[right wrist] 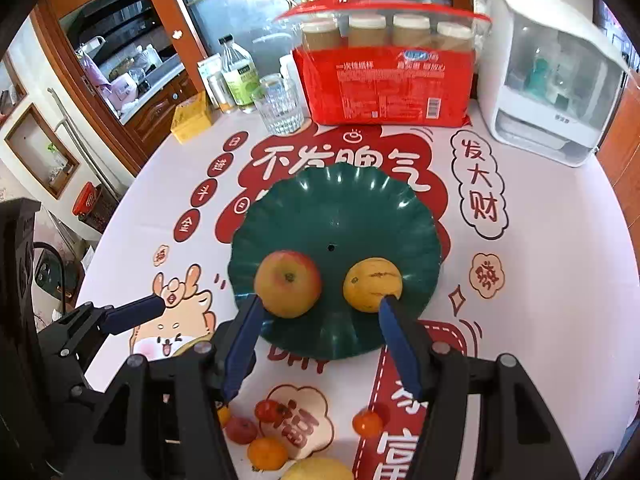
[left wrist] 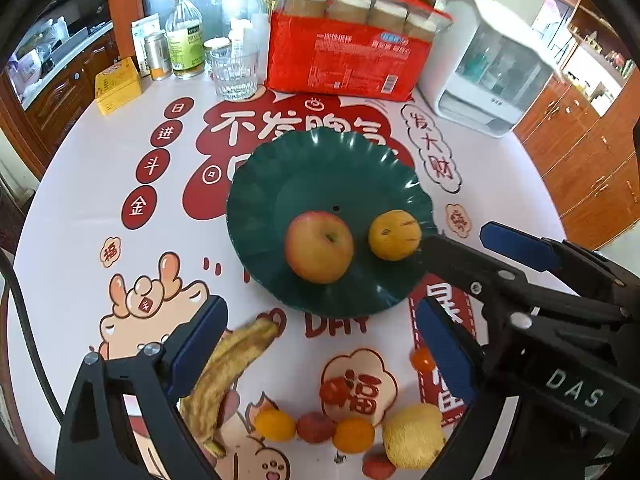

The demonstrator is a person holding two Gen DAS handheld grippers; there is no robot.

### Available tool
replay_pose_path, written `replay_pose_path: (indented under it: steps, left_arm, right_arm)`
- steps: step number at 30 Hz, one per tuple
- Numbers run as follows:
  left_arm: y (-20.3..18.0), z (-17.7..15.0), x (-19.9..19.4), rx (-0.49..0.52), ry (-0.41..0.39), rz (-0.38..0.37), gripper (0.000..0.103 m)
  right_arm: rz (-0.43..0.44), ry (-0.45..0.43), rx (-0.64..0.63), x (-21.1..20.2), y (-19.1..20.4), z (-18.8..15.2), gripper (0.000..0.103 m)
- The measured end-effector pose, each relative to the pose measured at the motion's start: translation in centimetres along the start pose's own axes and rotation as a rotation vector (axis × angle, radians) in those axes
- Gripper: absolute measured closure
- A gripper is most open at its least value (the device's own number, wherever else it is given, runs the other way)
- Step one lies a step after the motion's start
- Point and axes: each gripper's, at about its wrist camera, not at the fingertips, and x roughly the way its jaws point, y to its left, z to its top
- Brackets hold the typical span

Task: Organize fruits
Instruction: 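Lower both fruits onto the plate, open both tools and lift away, then grasp the banana with the left tool while the right tool grasps the red strawberry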

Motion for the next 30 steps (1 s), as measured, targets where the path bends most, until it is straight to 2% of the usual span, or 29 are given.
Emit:
replay_pose_path:
  steps: [6, 13, 20, 30]
  left_arm:
    - [0.7, -1.4, -3.4, 0.001, -0.053, -0.001, 0.01]
    - [1.0, -3.5, -7.8, 0.058, -0.15, 0.003, 0.01]
    - [1.7, -6.1, -9.6, 0.047, -0.128, 0.0, 0.01]
    - [2.6, -10.2, -11.1, 0.077, -0.169, 0.022, 0.01]
  right_arm:
    - [-0.005, -0.037, 0.011, -3.2, 0.9, -1.2, 0.042]
    - [-0.003, -0.082, 0.011, -6.9, 2.6, -3.3, 0.042]
    - [0.015, -0.11, 0.022, -9.5, 4.0, -6.1, 0.042]
    - [0.027, -0.113, 0.044, -10.9, 4.9, -10.3, 0.042]
